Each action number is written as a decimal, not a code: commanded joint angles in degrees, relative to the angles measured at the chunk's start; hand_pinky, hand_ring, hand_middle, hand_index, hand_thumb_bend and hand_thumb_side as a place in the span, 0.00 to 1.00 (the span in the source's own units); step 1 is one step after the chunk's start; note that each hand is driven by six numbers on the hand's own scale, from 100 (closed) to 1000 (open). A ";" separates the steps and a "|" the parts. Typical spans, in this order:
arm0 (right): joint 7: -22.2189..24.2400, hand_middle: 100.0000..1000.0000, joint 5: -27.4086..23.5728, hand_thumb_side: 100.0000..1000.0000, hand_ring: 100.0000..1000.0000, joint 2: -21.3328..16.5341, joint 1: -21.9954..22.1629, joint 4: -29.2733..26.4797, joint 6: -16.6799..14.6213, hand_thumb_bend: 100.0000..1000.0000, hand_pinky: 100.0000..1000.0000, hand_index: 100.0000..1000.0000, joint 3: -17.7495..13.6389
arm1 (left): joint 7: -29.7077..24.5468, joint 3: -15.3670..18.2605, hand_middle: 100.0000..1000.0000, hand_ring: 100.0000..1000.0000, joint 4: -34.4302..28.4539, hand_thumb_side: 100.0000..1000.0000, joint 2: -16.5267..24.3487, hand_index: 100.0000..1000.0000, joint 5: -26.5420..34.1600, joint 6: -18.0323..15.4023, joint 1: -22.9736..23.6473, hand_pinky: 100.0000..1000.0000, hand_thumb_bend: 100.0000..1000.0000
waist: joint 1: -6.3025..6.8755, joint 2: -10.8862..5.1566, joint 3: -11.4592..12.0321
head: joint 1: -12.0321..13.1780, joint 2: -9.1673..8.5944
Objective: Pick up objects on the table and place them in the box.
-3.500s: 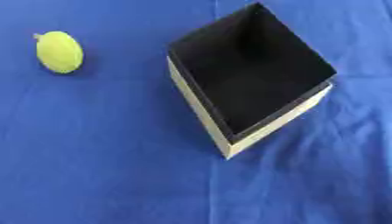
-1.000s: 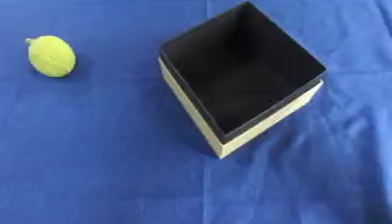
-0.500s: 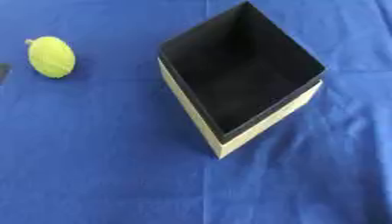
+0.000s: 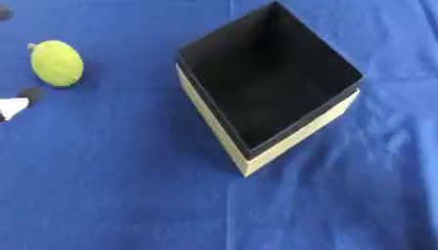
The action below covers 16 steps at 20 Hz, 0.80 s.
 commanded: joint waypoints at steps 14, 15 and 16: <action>0.49 0.59 -0.67 0.20 0.77 -0.57 -0.52 -0.87 0.13 0.00 0.83 0.84 0.08 | -13.81 -3.67 0.80 0.87 16.29 0.00 -3.49 0.89 4.76 1.34 -12.49 0.92 0.23 | 0.81 -7.85 0.25 | 0.54 0.36; 0.52 0.59 -0.68 0.20 0.77 -0.57 -0.52 -0.87 0.13 0.00 0.83 0.84 0.10 | -14.72 -3.62 0.81 0.87 17.04 0.00 -3.95 0.89 5.12 1.72 -13.15 0.91 0.24 | 0.77 -7.86 0.27 | 0.62 0.35; 0.53 0.59 -0.69 0.20 0.77 -0.57 -0.52 -0.87 0.15 0.00 0.83 0.84 0.10 | -15.62 -3.57 0.81 0.88 17.80 0.00 -4.42 0.89 5.45 2.12 -13.84 0.91 0.25 | 0.74 -7.87 0.29 | 0.71 0.35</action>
